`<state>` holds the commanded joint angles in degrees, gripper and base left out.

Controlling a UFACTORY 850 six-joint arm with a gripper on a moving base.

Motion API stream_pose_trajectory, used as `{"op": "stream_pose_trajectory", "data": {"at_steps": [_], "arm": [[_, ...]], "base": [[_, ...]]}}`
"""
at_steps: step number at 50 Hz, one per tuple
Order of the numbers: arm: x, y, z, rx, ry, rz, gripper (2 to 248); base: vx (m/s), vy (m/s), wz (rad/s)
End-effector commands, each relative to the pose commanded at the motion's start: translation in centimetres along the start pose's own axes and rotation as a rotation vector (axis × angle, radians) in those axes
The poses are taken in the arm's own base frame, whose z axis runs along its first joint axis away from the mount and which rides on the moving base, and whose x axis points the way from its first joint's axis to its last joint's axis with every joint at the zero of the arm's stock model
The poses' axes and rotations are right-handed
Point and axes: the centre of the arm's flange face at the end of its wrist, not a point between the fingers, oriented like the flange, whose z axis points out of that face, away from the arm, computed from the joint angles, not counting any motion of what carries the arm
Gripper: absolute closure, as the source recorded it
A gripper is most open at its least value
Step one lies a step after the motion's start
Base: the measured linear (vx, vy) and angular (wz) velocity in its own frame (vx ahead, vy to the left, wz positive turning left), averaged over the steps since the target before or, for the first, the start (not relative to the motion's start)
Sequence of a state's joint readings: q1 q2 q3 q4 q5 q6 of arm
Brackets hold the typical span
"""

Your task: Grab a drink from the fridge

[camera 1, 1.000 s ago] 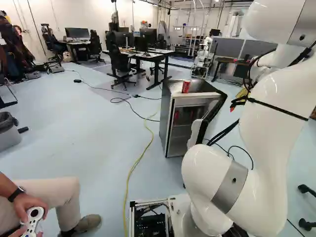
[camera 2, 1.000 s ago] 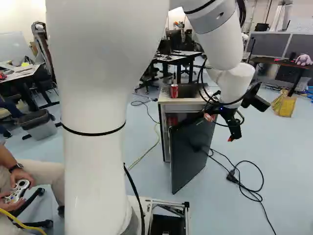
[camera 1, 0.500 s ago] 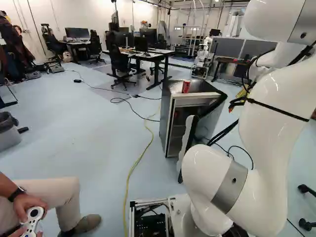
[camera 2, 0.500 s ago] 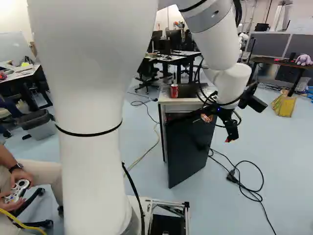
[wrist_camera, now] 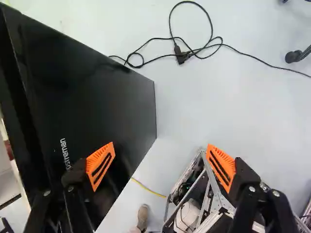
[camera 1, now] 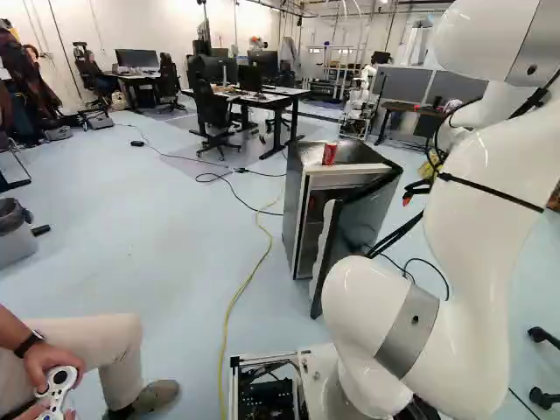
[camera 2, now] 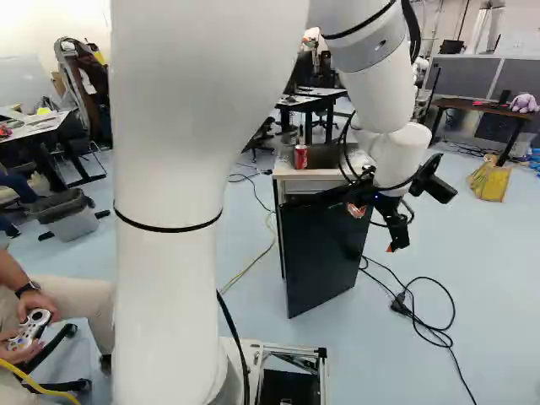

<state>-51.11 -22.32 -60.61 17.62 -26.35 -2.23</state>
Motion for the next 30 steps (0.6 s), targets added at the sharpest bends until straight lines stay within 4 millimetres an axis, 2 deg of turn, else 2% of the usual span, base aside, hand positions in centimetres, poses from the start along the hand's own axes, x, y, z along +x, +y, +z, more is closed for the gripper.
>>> {"op": "stream_pose_trajectory", "data": {"at_steps": [10,30], "arm": [[-0.9,0.0,0.9,-0.013,0.004,-0.021,3],[-4.0,-0.1,0.4,-0.039,0.048,-0.094,3]], "base": [[0.0,0.0,0.0],[0.0,0.0,0.0]]}}
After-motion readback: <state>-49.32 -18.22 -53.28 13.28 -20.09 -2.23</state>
